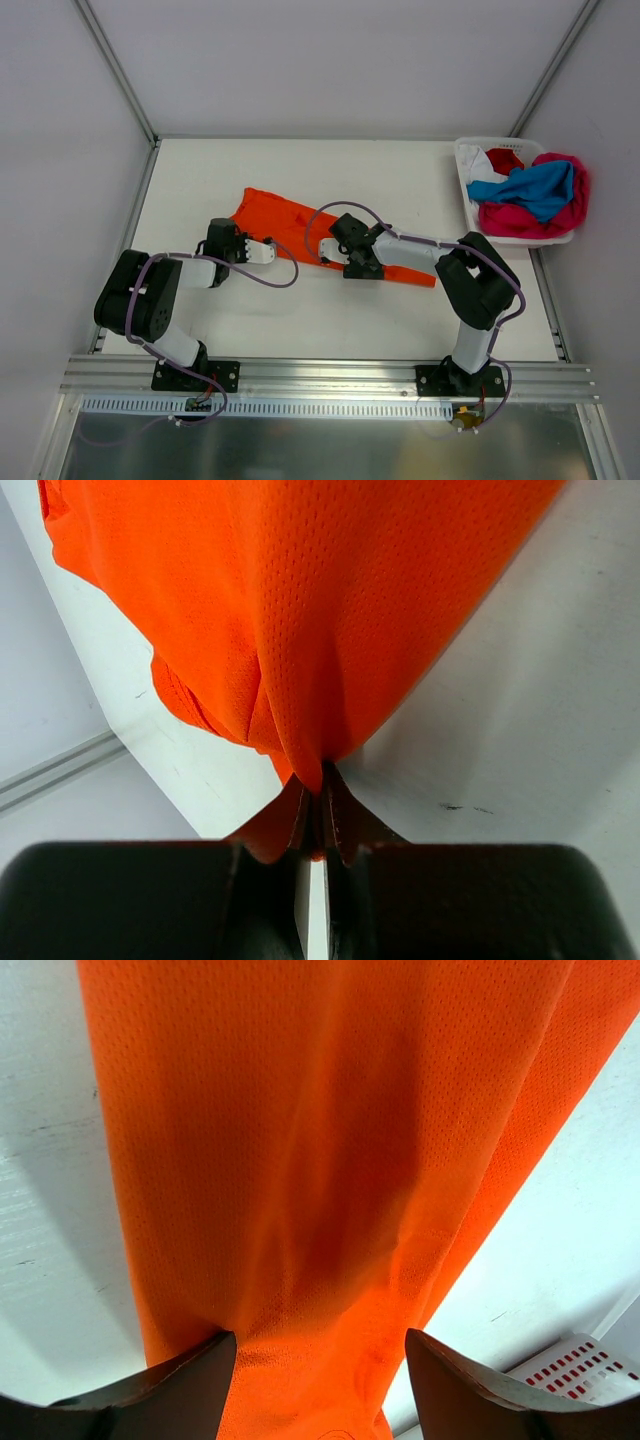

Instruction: Fold and stack the t-shirts

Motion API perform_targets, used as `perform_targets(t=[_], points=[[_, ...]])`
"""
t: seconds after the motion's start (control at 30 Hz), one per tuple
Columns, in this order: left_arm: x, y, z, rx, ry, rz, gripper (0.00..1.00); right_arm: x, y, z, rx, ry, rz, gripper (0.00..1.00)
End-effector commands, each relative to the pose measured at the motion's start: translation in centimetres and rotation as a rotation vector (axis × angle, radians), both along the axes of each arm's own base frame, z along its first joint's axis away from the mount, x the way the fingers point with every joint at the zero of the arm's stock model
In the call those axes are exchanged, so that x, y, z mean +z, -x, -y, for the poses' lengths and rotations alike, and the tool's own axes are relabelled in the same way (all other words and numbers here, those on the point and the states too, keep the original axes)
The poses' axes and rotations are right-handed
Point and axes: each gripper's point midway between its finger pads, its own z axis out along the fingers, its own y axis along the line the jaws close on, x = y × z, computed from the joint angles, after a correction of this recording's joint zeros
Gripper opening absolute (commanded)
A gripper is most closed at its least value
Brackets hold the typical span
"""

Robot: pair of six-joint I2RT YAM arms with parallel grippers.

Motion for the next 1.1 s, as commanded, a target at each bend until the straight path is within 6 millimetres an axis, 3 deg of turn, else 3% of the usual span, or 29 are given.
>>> perform_targets(t=[0.0, 0.17, 0.2, 0.3, 0.33, 0.43, 0.47, 0.57, 0.63, 0.83, 0.9, 0.93, 0.97, 1.03, 1.07], points=[[-1.1, 1.5, -1.2, 0.014, -0.058, -0.05, 0.0, -4.1, 2.6, -0.7, -0.001, -0.042, -0.148, 0.74], [-1.2, 2.5, -1.5, 0.013, -0.062, -0.064, 0.0, -4.3, 2.7, -0.7, 0.0, -0.041, -0.153, 0.74], [-1.0, 2.5, -1.5, 0.016, -0.057, -0.058, 0.2, -4.3, 2.6, -0.7, 0.0, -0.043, -0.151, 0.74], [1.0, 2.1, -1.3, 0.041, 0.015, 0.018, 0.62, -4.3, 2.7, -0.6, -0.002, -0.04, -0.154, 0.74], [2.1, 1.8, -1.2, 0.05, 0.052, 0.055, 0.68, -4.4, 2.8, -0.6, -0.002, -0.039, -0.155, 0.74], [6.7, 0.1, -1.2, 0.142, 0.225, 0.169, 0.73, -4.4, 2.7, -0.6, -0.002, -0.038, -0.154, 0.74], [9.2, -0.7, -1.2, 0.179, 0.301, 0.217, 0.73, -4.4, 2.7, -0.6, -0.003, -0.036, -0.154, 0.74], [11.9, -1.4, -1.1, 0.212, 0.389, 0.245, 0.73, -4.4, 2.6, -0.7, 0.0, -0.037, -0.152, 0.74], [12.7, -1.8, -1.0, 0.213, 0.405, 0.261, 0.73, -4.3, 2.5, -0.7, 0.0, -0.036, -0.149, 0.74], [12.6, -3.3, -0.6, 0.214, 0.397, 0.345, 0.74, -3.9, 2.2, -0.5, 0.001, -0.025, -0.131, 0.74], [10.7, -3.4, 0.5, 0.175, 0.359, 0.32, 0.74, -3.9, 1.9, -0.4, 0.001, -0.012, -0.113, 0.74], [10.9, -3.8, 0.8, 0.162, 0.352, 0.352, 0.74, -3.9, 1.8, -0.1, 0.007, 0.0, -0.11, 0.74], [8.8, -3.8, 1.5, 0.147, 0.325, 0.313, 0.74, -3.9, 1.6, 0.0, 0.007, 0.012, -0.096, 0.74], [8.3, -4.9, 1.5, 0.152, 0.283, 0.346, 0.74, -3.9, 1.5, 0.2, 0.004, 0.016, -0.093, 0.74], [6.2, -5.1, 1.4, 0.157, 0.248, 0.307, 0.73, -3.8, 1.5, 0.4, 0.002, 0.017, -0.092, 0.74]])
